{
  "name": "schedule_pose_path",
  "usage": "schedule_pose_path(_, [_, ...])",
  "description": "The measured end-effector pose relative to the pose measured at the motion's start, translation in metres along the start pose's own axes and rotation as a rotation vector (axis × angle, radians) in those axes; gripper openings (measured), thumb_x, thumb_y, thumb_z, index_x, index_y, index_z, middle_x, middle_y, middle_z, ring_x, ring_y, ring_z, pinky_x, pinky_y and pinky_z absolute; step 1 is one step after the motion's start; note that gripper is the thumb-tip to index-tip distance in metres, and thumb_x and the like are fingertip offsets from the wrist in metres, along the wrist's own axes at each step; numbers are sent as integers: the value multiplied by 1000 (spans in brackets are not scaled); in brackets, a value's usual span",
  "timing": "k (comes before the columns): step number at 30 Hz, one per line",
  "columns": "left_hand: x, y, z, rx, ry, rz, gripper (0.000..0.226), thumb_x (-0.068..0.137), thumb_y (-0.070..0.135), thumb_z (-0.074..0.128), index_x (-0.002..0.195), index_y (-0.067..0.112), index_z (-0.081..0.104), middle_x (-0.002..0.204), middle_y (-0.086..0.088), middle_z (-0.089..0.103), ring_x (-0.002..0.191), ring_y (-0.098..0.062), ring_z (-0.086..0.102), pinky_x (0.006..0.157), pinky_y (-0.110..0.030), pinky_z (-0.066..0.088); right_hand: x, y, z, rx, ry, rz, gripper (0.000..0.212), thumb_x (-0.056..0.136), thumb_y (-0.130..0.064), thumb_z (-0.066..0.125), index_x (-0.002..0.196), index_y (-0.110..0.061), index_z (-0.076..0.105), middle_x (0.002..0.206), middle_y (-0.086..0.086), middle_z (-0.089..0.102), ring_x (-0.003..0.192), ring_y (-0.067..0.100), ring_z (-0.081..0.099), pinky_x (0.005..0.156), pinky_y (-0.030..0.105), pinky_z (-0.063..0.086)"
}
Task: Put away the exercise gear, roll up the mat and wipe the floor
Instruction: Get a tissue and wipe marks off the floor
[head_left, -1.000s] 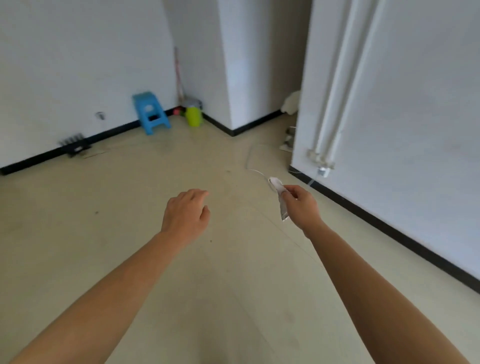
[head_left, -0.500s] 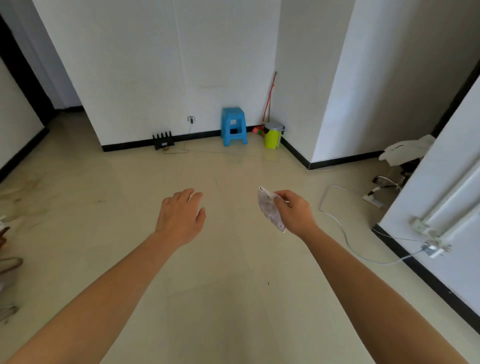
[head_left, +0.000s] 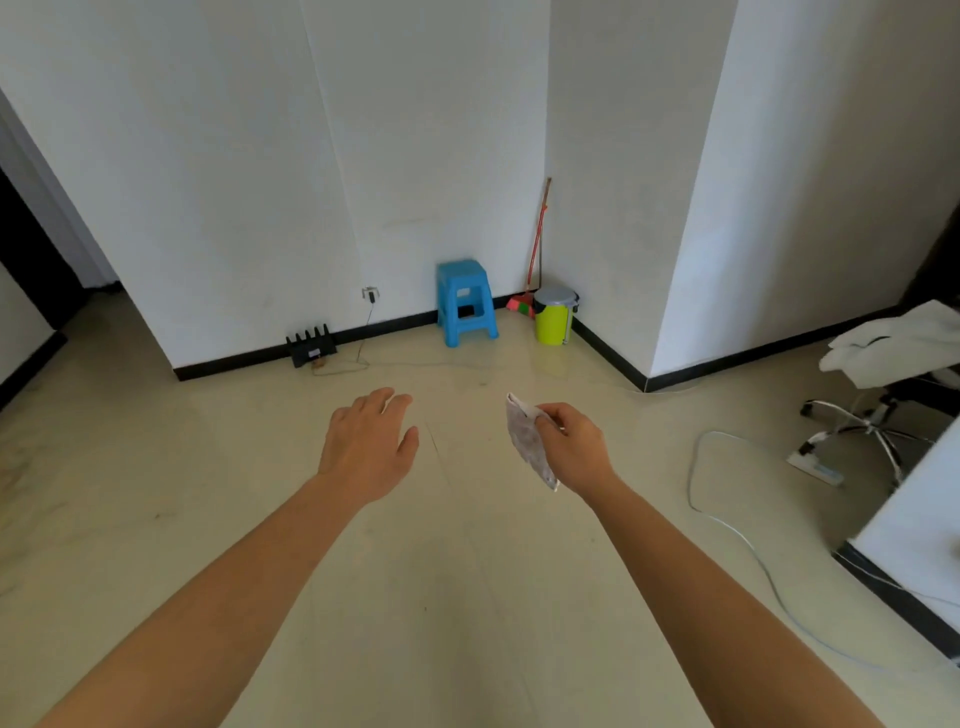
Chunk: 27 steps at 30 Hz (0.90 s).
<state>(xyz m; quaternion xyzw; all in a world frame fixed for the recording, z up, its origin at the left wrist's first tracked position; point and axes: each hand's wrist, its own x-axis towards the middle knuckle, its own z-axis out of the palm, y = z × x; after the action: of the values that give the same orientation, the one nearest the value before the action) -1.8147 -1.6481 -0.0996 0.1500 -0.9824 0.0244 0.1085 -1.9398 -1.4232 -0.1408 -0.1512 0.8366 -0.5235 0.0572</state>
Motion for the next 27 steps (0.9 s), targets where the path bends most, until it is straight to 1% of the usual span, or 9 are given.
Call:
schedule_pose_path(2, [56, -15, -4, 26, 36, 24, 49, 100, 39, 40, 145, 21, 40, 153, -6, 39, 136, -24, 41, 109, -43, 32, 63, -25, 13, 48, 12, 0, 23, 101, -31, 49, 111, -23, 68, 99, -8, 68, 89, 10, 61, 74, 22, 44])
schedule_pose_path(5, [126, -47, -5, 34, 92, 33, 47, 98, 38, 45, 141, 19, 47, 148, -8, 45, 132, -27, 46, 106, -46, 36, 143, -60, 44, 108, 0, -3, 21, 101, -31, 50, 112, -24, 67, 98, -10, 66, 88, 5, 59, 75, 23, 44])
schedule_pose_path(8, [191, -93, 12, 45, 120, 24, 47, 96, 38, 48, 139, 18, 49, 146, -10, 48, 129, -29, 48, 104, -47, 38, 215, -82, 85, 113, -33, -17, 21, 102, -30, 50, 113, -23, 66, 99, -10, 65, 92, 10, 60, 82, 27, 49])
schedule_pose_path(10, [237, -126, 31, 35, 125, 7, 47, 96, 38, 47, 140, 19, 48, 147, -9, 47, 131, -28, 47, 105, -46, 37, 266, -90, 116, 92, -46, -25, 20, 102, -30, 50, 113, -23, 66, 100, -10, 65, 94, 11, 61, 85, 29, 50])
schedule_pose_path(14, [336, -196, 68, 8, 133, 1, 47, 97, 37, 46, 140, 17, 48, 148, -10, 44, 133, -28, 45, 106, -46, 36, 373, -103, 177, 50, -18, -56, 18, 101, -30, 51, 109, -24, 65, 97, -10, 66, 93, 12, 62, 86, 32, 51])
schedule_pose_path(16, [390, -232, 79, -26, 128, -1, 47, 98, 37, 46, 140, 16, 46, 150, -11, 43, 135, -28, 43, 108, -47, 35, 426, -113, 202, 48, 15, -41, 20, 101, -29, 51, 111, -21, 67, 99, -6, 67, 94, 15, 63, 86, 34, 51])
schedule_pose_path(19, [474, -280, 84, -21, 128, 12, 49, 98, 37, 44, 142, 15, 45, 149, -11, 42, 133, -28, 44, 106, -46, 36, 503, -133, 229, 51, 66, -7, 22, 100, -30, 52, 112, -22, 68, 100, -6, 69, 97, 17, 64, 86, 35, 52])
schedule_pose_path(23, [582, -321, 92, -38, 107, 34, 50, 99, 37, 43, 143, 15, 43, 151, -12, 39, 134, -30, 42, 106, -47, 35, 592, -152, 250, 74, 118, 21, 18, 101, -31, 52, 110, -26, 66, 98, -12, 66, 95, 13, 63, 88, 37, 55])
schedule_pose_path(27, [685, -343, 127, -22, 65, 75, 52, 100, 40, 38, 147, 17, 37, 155, -10, 33, 138, -27, 37, 109, -46, 32, 683, -146, 275, 83, 152, 33, 12, 101, -32, 51, 104, -33, 63, 96, -14, 64, 93, 11, 63, 90, 40, 56])
